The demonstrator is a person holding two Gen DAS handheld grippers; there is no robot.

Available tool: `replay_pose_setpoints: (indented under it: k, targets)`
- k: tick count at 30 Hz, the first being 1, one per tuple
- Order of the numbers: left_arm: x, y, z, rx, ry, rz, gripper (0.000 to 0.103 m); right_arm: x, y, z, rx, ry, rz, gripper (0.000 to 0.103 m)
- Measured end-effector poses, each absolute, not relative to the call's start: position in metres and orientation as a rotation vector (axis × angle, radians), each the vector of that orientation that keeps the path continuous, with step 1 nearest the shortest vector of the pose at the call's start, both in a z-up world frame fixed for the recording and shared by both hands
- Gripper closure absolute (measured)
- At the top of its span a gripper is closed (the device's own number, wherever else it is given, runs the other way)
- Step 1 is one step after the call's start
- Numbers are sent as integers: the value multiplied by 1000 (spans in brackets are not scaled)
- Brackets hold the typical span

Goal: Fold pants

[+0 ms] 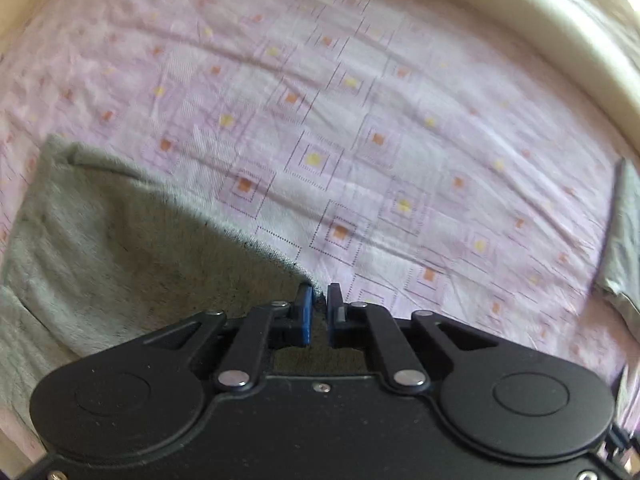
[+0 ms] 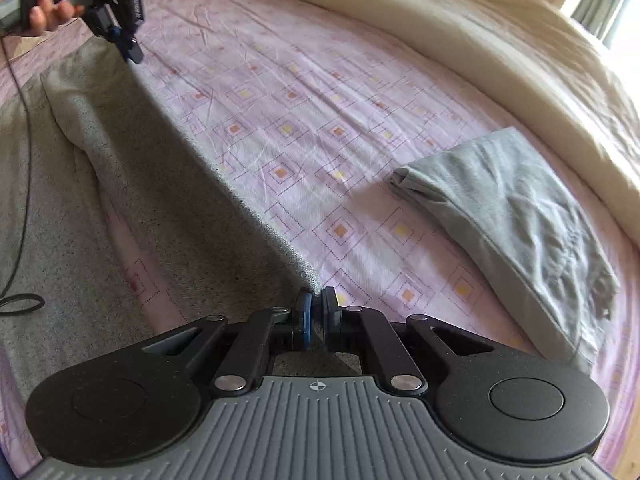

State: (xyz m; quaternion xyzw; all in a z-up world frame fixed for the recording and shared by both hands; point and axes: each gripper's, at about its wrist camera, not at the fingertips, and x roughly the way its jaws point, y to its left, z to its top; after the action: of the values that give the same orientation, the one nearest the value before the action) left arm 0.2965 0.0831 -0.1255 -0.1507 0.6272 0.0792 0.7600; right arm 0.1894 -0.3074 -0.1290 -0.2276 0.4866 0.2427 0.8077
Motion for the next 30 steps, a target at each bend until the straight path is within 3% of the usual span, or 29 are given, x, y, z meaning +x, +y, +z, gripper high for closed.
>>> replay_pose_setpoints:
  k: [8, 9, 11, 19, 25, 28, 30]
  targets:
    - [221, 74, -37, -268, 1158, 91, 94, 147, -310, -82, -413, 892, 380, 98]
    - [207, 77, -31, -271, 1145, 82, 100, 134, -311, -76, -420, 877, 374, 98]
    - [175, 79, -22, -250, 1125, 69, 102, 107, -310, -70, -438, 863, 372, 98]
    - [89, 82, -74, -260, 1323, 91, 101, 15, -288, -113, -348, 1018, 405, 98]
    - [87, 72, -90, -263, 1374, 79, 91, -1, -278, -155, -309, 1195, 388, 96]
    - [93, 66, -85, -229, 1343, 55, 68, -1, -296, -140, -162, 1169, 277, 94]
    - [99, 62, -82, -205, 1315, 43, 66, 5, -311, -125, -64, 1083, 157, 88]
